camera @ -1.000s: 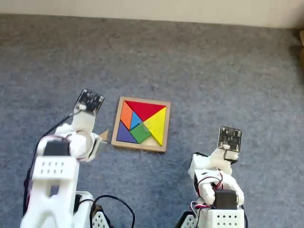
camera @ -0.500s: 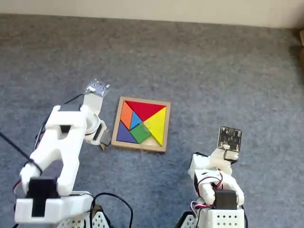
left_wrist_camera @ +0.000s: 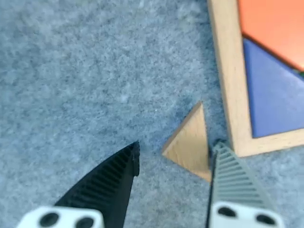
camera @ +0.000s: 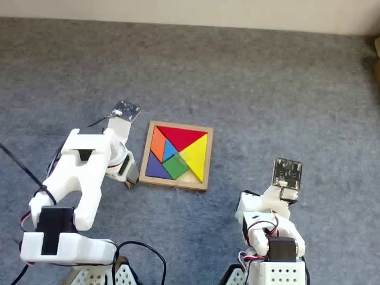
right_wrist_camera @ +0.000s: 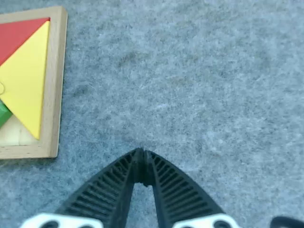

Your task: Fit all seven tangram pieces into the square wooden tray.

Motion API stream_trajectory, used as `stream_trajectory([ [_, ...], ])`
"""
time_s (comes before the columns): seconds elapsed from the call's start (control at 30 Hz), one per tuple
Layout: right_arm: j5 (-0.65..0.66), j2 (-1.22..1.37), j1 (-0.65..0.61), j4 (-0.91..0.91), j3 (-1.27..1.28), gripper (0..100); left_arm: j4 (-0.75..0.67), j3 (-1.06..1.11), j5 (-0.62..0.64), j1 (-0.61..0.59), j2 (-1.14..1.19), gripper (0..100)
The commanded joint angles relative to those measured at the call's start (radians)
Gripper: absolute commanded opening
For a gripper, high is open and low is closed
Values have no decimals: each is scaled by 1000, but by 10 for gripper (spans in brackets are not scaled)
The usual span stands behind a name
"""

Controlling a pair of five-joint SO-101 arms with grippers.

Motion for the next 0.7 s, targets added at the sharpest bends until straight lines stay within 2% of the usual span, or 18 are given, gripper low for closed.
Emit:
stream_trajectory([
  [0.0,11,-19,10,-24,124,5,-11,-44,-8,35,-2,213],
  [0.4,11,-19,12,-24,124,5,-28,-38,-8,36,-2,207],
  [0.53,11,-19,12,-24,124,5,-28,-36,-11,39,-1,159],
  [0.67,11,-19,12,-24,124,5,-28,-35,-11,39,-1,154],
])
